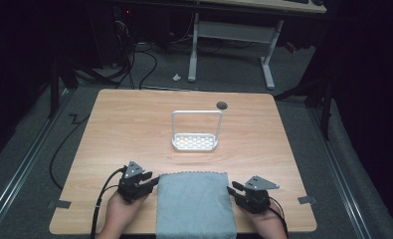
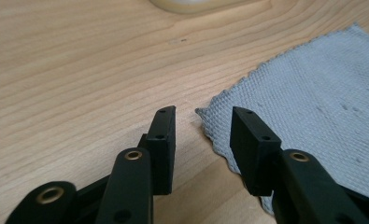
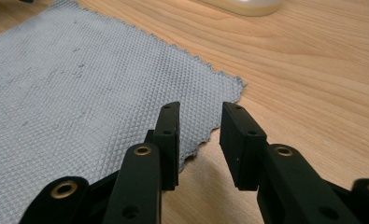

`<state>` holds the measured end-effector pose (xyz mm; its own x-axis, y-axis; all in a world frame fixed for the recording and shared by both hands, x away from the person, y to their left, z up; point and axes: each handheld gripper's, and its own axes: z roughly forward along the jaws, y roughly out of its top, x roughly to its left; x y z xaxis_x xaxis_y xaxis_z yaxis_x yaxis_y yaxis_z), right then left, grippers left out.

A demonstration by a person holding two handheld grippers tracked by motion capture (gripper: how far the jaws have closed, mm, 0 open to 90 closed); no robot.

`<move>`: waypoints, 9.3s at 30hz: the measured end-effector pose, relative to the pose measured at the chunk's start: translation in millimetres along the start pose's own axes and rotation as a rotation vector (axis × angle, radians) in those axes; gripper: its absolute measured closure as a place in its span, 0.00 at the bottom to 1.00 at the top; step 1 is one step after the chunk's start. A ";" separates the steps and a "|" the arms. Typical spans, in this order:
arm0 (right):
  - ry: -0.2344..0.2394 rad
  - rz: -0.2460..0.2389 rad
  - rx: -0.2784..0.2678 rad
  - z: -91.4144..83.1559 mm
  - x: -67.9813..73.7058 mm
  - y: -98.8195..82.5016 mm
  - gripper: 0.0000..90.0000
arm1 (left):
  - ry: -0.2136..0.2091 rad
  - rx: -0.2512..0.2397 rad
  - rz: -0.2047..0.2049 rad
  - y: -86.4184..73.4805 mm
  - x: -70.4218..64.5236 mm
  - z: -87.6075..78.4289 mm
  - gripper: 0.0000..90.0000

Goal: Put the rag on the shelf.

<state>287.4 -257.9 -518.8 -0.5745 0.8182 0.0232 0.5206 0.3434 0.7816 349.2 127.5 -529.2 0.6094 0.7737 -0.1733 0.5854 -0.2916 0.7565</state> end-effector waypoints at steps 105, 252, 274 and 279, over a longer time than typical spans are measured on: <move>-0.107 -0.052 -0.420 -45.5 1.5 97.5 1.00 | -0.030 -0.454 0.097 77.2 -27.2 -66.1 0.99; -0.078 0.067 -0.127 100.5 -99.4 148.1 0.93 | -0.033 -0.110 -0.007 138.9 61.2 50.3 0.82; -0.159 0.066 -0.174 62.6 -119.6 153.9 0.85 | 0.061 -0.212 -0.075 135.0 90.2 11.8 0.58; -0.168 0.073 -0.177 59.9 -121.4 153.7 0.85 | 0.068 -0.225 -0.082 134.3 92.6 8.6 0.58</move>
<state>475.0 -276.9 -438.7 -0.4188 0.9080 -0.0081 0.4297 0.2060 0.8791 488.9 155.1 -449.0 0.5224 0.8282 -0.2029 0.4931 -0.0993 0.8643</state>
